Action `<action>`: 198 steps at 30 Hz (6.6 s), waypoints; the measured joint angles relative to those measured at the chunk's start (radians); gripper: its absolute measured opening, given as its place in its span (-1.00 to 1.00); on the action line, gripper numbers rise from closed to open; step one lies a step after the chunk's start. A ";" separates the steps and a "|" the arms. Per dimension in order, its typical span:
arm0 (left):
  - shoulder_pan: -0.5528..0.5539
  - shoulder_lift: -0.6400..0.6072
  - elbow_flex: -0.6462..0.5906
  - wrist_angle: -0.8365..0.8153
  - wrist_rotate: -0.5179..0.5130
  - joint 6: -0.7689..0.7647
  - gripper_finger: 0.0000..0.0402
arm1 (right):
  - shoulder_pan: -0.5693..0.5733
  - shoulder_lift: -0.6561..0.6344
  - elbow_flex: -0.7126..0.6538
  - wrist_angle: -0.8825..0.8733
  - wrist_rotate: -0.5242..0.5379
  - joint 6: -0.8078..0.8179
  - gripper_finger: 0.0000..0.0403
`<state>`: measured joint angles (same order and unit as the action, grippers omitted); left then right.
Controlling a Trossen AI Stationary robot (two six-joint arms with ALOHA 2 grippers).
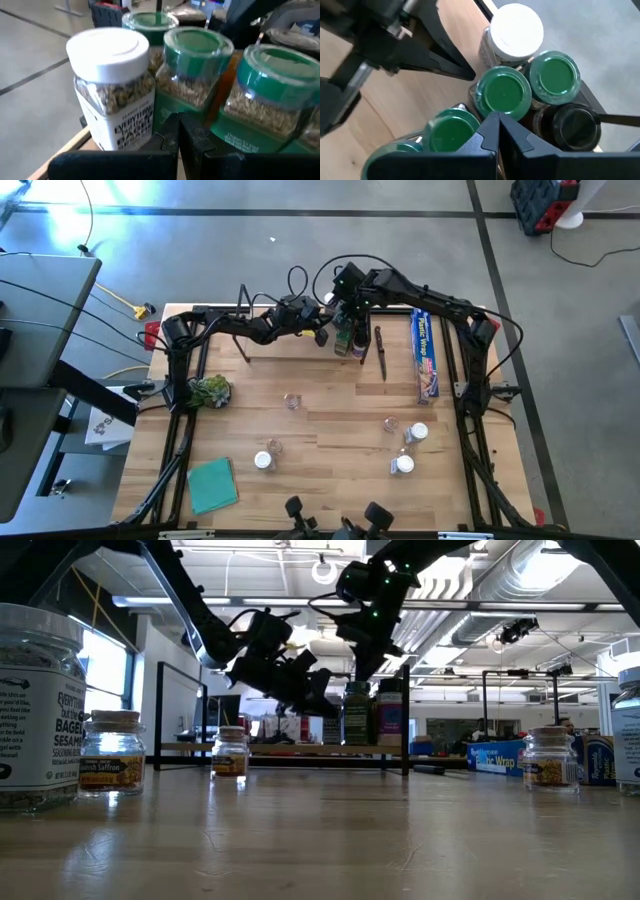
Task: Shelf spices
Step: Adjust green seasoning bottles on the shelf
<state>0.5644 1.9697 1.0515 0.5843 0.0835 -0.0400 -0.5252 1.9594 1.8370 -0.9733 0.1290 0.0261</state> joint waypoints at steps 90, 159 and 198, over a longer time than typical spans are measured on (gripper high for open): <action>0.016 -0.014 0.005 -0.119 0.095 0.008 -1.00 | 0.084 -0.168 0.000 -0.089 0.053 -0.112 -1.00; -0.032 -0.200 -0.085 -0.243 0.066 0.127 -1.00 | 0.205 -0.226 -0.200 0.138 -0.037 -0.114 -1.00; -0.055 -0.030 -0.038 -0.041 0.041 0.102 -1.00 | 0.179 -0.210 -0.201 0.086 -0.056 -0.136 -1.00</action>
<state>0.5099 1.9398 1.0138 0.5433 0.1241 0.0620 -0.3459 1.7490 1.6363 -0.8869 0.0729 -0.1095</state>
